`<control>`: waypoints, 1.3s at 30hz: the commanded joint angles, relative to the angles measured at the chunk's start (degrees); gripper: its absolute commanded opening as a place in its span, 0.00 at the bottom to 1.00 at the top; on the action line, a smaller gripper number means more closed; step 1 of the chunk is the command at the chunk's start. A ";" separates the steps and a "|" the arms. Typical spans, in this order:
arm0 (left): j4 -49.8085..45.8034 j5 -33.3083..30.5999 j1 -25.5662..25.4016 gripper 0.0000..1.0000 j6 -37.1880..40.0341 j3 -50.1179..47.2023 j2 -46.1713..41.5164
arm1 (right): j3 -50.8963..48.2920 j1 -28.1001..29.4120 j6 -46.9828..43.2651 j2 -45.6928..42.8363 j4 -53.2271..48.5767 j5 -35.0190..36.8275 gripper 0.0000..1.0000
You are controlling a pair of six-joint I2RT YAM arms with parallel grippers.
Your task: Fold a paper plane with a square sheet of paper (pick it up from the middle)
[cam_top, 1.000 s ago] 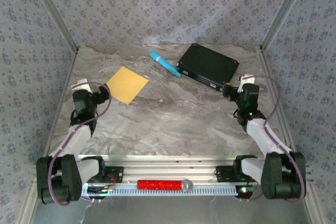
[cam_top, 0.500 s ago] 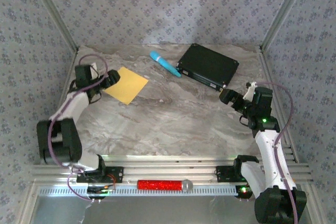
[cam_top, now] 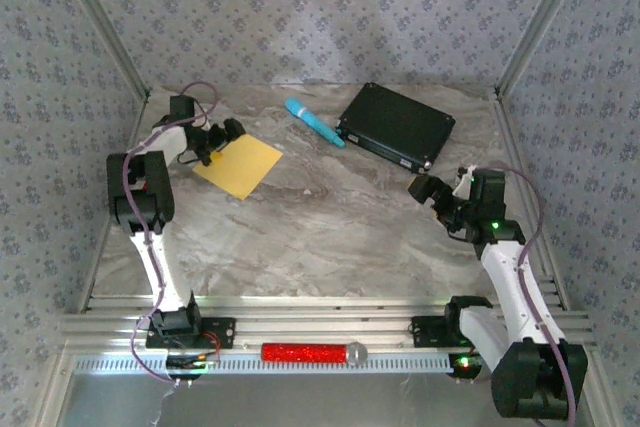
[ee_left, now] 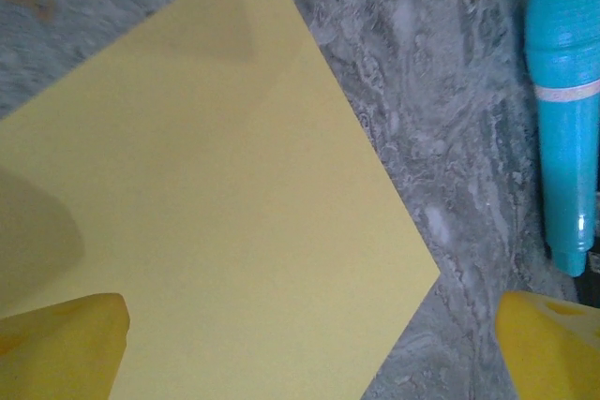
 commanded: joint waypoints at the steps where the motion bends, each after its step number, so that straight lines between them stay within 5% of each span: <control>1: -4.95 1.65 -1.11 0.99 -0.23 2.75 2.88 | -1.12 0.56 2.78 -1.05 -2.24 1.48 0.99; 11: -6.11 -0.61 -6.43 0.99 2.28 -6.01 -1.07 | -1.52 0.50 1.21 -3.88 -7.13 4.18 0.99; 22: -5.29 -0.93 -22.74 1.00 8.35 -20.94 -9.67 | -6.85 0.36 2.03 -6.36 -6.27 2.84 0.99; 26: -8.28 -5.57 -29.38 0.99 11.29 -20.44 -12.06 | -7.80 0.39 2.94 -7.68 -6.53 1.66 0.99; 39: -7.75 -17.23 -31.84 0.99 -10.27 -21.38 -22.30 | -6.68 2.88 1.92 -8.17 -3.54 -6.42 0.99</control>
